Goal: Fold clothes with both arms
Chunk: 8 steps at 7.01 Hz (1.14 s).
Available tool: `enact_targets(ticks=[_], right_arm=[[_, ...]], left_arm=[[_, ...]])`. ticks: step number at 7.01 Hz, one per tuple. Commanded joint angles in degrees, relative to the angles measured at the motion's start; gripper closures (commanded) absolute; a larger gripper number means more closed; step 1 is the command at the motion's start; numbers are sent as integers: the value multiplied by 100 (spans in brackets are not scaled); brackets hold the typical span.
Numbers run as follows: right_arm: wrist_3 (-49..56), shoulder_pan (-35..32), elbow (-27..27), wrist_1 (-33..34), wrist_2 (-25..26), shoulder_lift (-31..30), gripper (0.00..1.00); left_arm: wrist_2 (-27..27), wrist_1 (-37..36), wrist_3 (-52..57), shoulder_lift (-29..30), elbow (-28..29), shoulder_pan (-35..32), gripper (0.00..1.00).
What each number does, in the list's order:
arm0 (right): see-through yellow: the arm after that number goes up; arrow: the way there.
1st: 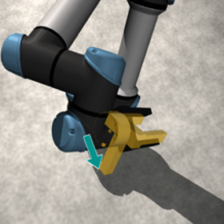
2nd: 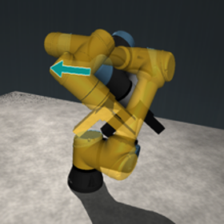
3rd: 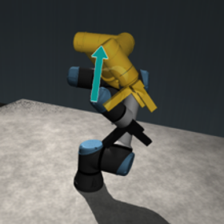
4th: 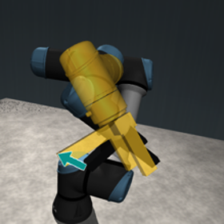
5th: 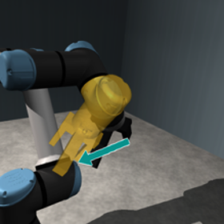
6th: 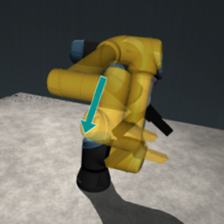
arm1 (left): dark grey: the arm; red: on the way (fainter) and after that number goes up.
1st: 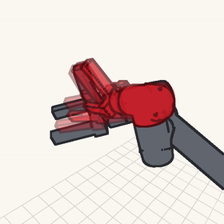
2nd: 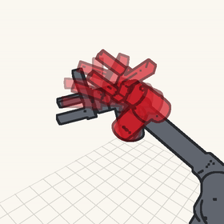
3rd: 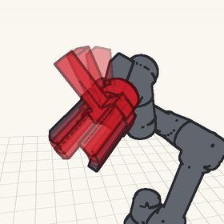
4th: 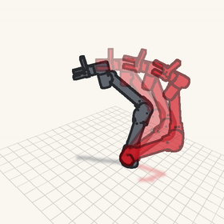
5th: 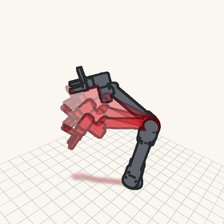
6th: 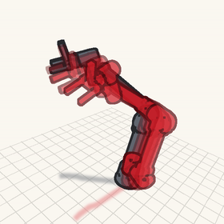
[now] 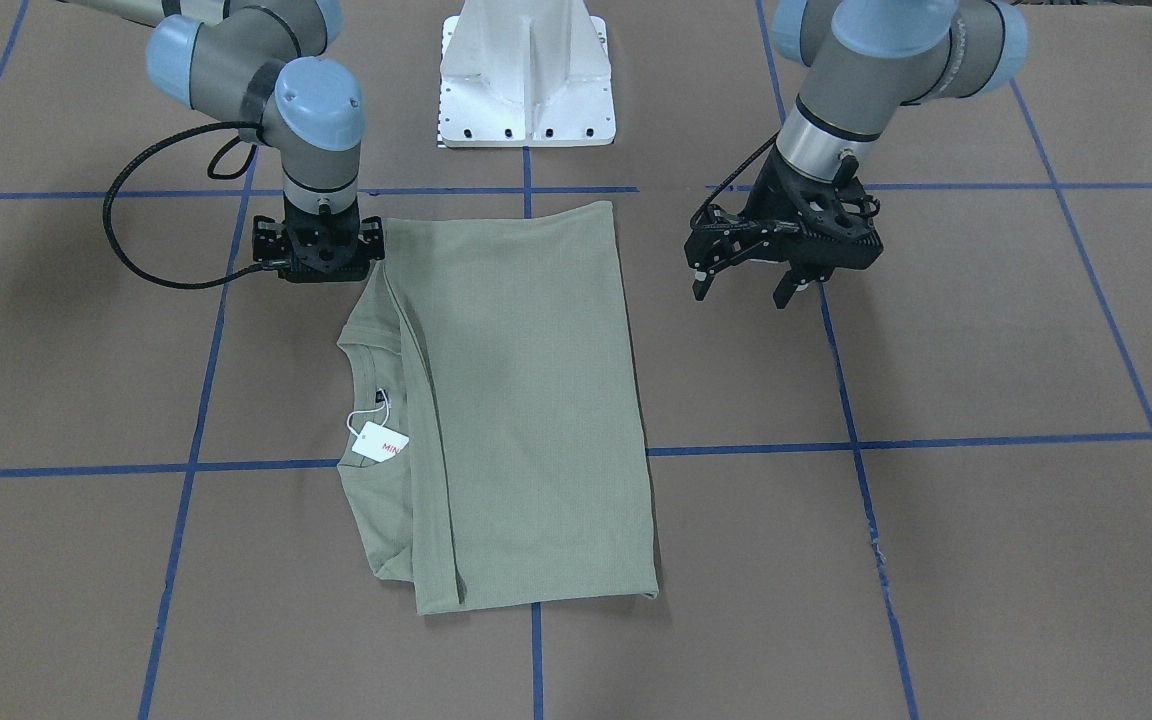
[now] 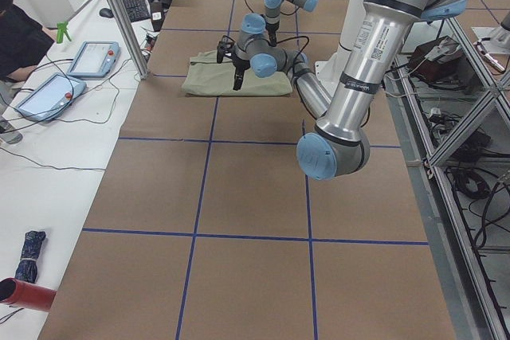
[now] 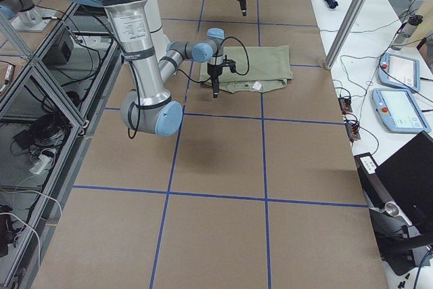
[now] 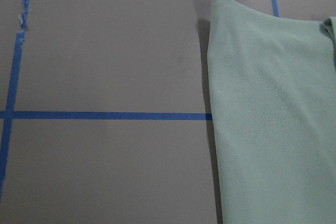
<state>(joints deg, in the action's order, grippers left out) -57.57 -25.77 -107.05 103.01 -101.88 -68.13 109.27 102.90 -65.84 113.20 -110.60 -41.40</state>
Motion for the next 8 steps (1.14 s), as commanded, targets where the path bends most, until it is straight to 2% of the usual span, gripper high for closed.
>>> enact_targets(ticks=[1, 3, 5, 8], right_arm=[[26, -147, 8, -53, -8, 237, 0], [254, -279, 366, -62, 10, 921, 0], [639, -331, 1208, -80, 1, 1633, 0], [1071, -463, 2054, -658, 1, 1952, 0]], left_arm=[[7, -7, 27, 9, -40, 1, 0], [7, -7, 53, -8, -49, 1, 0], [-19, -16, 62, -35, -84, -8, 0], [-63, -7, 36, -8, -382, -17, 0]])
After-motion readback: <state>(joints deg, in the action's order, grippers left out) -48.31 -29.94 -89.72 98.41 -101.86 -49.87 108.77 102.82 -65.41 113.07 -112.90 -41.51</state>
